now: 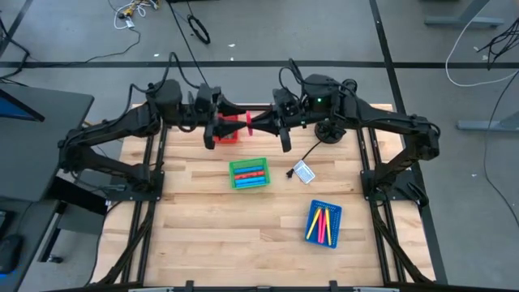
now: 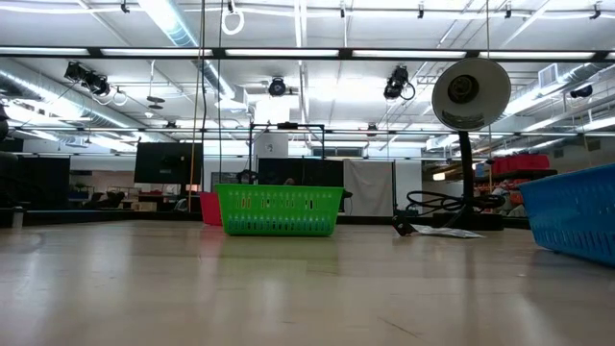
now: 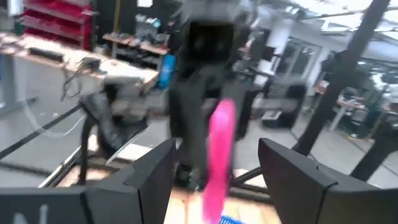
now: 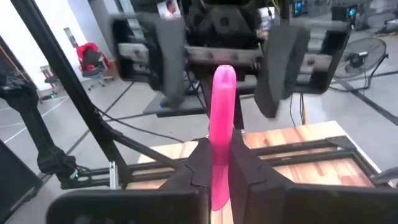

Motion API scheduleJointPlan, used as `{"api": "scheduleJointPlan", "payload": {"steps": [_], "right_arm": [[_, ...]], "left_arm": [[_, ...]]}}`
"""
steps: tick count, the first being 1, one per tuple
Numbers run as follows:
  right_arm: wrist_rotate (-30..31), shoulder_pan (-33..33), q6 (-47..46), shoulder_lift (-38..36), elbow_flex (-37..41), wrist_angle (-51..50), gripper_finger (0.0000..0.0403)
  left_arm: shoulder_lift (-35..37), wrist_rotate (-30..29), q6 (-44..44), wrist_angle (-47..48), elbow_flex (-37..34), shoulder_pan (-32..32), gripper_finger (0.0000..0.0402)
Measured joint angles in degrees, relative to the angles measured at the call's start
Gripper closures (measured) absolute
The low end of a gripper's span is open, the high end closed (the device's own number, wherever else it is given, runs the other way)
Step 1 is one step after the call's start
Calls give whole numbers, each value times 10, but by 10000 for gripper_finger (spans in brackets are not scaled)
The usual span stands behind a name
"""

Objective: Pick & Place Markers
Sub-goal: Put the small pink pen into the red bin

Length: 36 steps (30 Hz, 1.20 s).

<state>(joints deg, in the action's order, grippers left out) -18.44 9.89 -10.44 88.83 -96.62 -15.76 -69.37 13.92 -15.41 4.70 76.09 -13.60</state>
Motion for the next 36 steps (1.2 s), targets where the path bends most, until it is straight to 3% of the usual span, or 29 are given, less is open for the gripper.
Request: {"api": "scheduleJointPlan", "payload": {"steps": [8,12,16,26,36], "right_arm": [[10,0,4,0,-3,-5,387],[10,0,4,0,-3,-6,387],[10,0,10,0,-3,-8,387],[10,0,22,0,-3,-4,383],[11,7,39,-2,-3,-12,304]], "left_arm": [[-35,35,3,0,43,1,168],[-39,13,-4,0,43,1,174],[-38,8,-4,-6,43,3,209],[-38,-2,-22,-11,43,3,362],[-38,-43,-80,3,43,3,363]]}}
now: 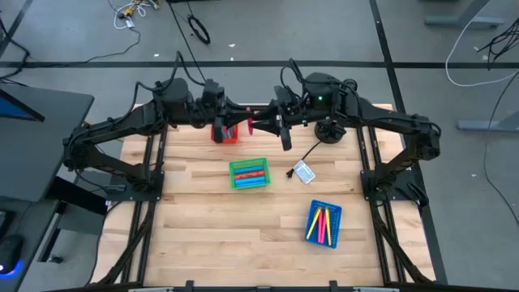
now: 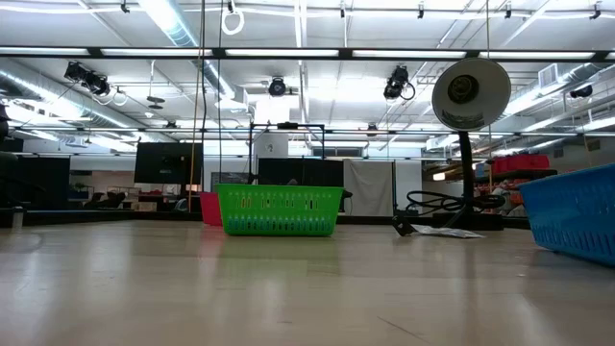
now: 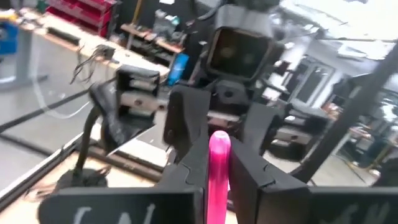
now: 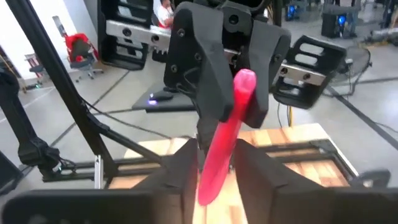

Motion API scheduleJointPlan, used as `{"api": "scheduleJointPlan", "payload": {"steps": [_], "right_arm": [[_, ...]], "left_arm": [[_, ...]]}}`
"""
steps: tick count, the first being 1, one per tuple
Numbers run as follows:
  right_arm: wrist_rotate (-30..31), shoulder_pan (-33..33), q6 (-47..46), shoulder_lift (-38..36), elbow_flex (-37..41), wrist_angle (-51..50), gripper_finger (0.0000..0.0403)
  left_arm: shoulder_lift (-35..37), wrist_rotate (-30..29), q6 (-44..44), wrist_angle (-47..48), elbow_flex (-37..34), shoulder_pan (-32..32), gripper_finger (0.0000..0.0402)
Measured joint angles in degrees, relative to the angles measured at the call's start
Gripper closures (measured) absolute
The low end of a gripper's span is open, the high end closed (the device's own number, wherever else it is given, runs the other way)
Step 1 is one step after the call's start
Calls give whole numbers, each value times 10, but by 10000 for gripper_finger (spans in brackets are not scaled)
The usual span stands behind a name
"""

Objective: Pick & Place Markers
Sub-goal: Put the small pink pen into the red bin

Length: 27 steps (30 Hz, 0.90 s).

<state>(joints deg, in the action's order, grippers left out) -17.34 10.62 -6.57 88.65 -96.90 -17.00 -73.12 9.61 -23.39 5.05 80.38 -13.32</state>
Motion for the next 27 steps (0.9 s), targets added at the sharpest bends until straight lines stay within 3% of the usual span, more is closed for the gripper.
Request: {"api": "scheduleJointPlan", "payload": {"steps": [6,13,27], "right_arm": [[4,6,28,-20,1,-24,250],[13,7,45,-37,0,-22,201],[14,8,70,-38,0,-20,192]], "left_arm": [[0,-20,-47,62,1,-17,363],[0,-18,-107,228,0,-65,363],[0,16,-150,503,0,-133,363]]}}
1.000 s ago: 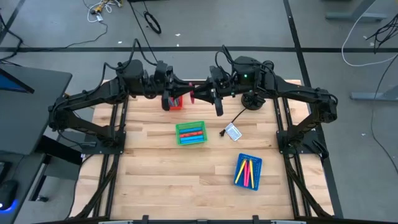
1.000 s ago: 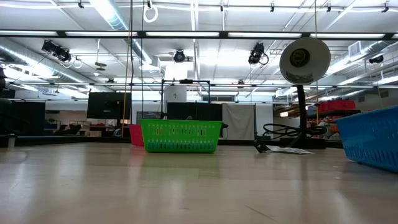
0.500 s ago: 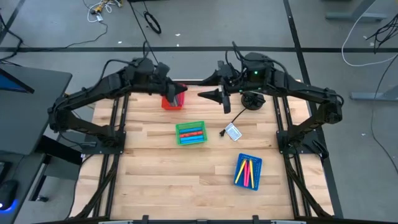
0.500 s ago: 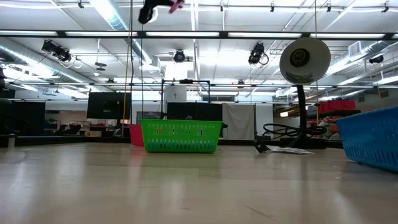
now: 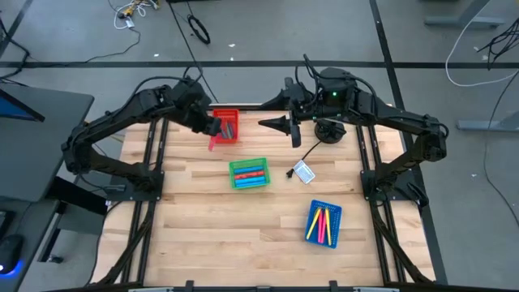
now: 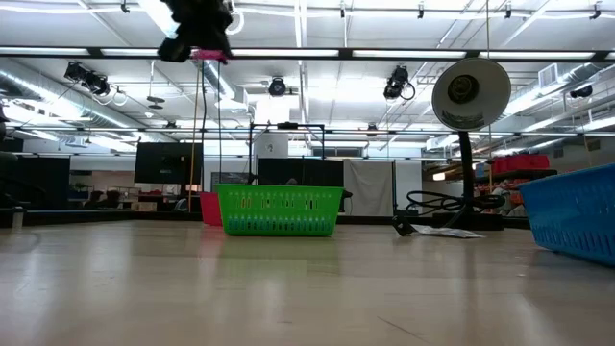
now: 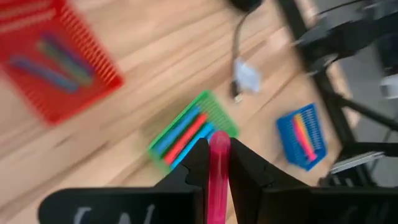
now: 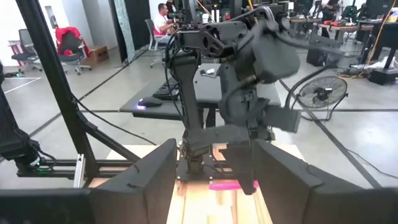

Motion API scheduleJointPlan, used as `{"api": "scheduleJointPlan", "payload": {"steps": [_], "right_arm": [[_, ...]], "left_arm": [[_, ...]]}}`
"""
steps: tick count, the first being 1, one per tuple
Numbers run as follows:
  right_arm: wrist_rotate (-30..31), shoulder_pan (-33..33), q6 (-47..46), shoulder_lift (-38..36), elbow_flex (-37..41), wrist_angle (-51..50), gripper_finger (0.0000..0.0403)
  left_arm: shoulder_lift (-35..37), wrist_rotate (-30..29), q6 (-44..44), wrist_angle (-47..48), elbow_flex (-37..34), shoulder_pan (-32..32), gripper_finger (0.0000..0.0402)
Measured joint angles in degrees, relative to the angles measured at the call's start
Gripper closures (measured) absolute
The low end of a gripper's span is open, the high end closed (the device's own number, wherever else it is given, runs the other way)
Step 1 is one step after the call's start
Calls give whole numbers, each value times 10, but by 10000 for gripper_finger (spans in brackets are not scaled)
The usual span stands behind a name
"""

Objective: Pick & Place Markers
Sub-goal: Put the small pink pen into the red bin

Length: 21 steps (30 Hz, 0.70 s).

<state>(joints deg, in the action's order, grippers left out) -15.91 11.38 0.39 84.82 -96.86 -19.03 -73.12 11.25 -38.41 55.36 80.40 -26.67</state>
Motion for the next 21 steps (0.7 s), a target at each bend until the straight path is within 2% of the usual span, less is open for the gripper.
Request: {"api": "scheduleJointPlan", "payload": {"steps": [4,10,16,21], "right_arm": [[0,0,1,0,0,9,192],[0,0,1,0,0,17,192],[0,0,5,0,0,18,192],[0,0,16,-1,0,18,192]], "left_arm": [[0,-9,0,60,0,-18,363],[-26,12,2,85,0,-59,363],[-84,37,42,86,8,-103,363],[-145,42,76,89,58,-136,363]]}}
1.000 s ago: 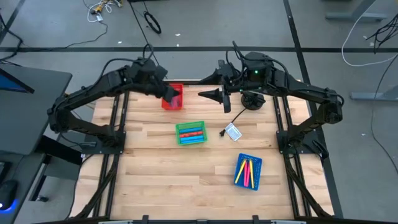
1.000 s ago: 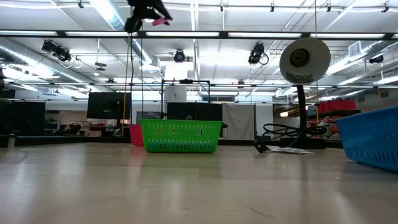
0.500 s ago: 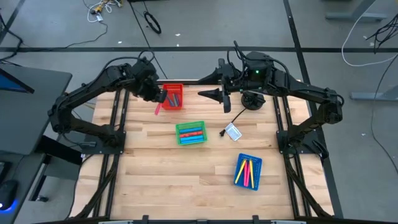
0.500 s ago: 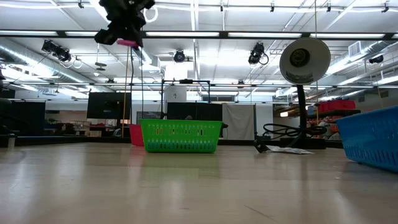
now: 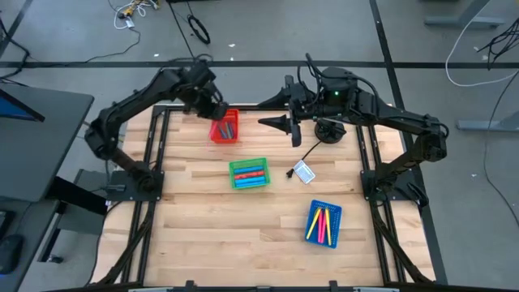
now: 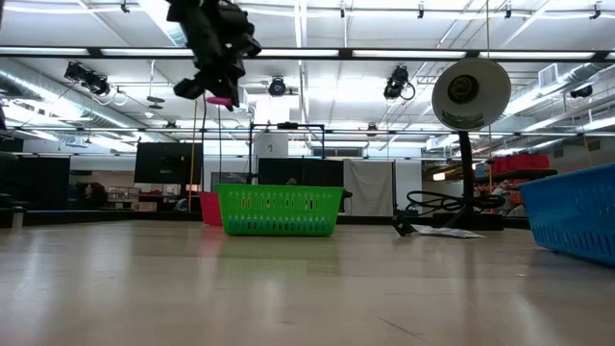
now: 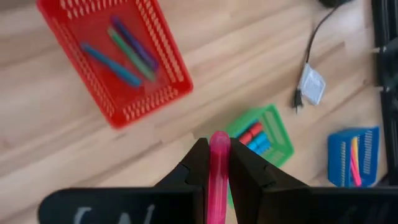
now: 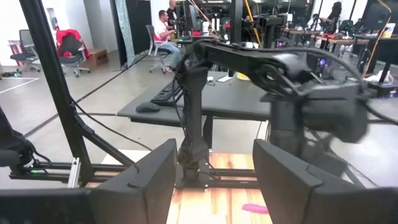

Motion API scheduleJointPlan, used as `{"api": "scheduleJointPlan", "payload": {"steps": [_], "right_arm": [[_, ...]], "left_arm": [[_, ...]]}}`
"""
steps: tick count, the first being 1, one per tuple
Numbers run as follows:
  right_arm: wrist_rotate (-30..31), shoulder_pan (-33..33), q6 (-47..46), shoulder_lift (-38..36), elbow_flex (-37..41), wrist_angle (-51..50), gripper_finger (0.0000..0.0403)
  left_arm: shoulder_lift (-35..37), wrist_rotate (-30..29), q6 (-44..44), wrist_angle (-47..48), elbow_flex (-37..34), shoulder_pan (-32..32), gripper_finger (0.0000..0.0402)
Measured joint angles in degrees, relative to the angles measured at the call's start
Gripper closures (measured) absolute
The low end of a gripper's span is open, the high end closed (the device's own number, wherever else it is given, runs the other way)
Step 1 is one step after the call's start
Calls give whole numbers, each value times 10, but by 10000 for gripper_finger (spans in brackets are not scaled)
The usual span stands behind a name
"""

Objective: Pick & Place Markers
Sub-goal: Put the small pink pen into the red bin

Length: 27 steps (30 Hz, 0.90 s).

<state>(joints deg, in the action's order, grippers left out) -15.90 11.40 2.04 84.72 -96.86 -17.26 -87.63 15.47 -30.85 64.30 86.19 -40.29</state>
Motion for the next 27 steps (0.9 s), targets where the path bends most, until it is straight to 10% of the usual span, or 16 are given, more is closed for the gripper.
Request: {"api": "scheduleJointPlan", "payload": {"steps": [14,27], "right_arm": [[0,0,7,-3,0,1,192],[0,0,17,-3,0,0,192]], "left_arm": [[-186,-7,46,90,233,-89,363],[-238,-47,45,48,171,-85,363]]}}
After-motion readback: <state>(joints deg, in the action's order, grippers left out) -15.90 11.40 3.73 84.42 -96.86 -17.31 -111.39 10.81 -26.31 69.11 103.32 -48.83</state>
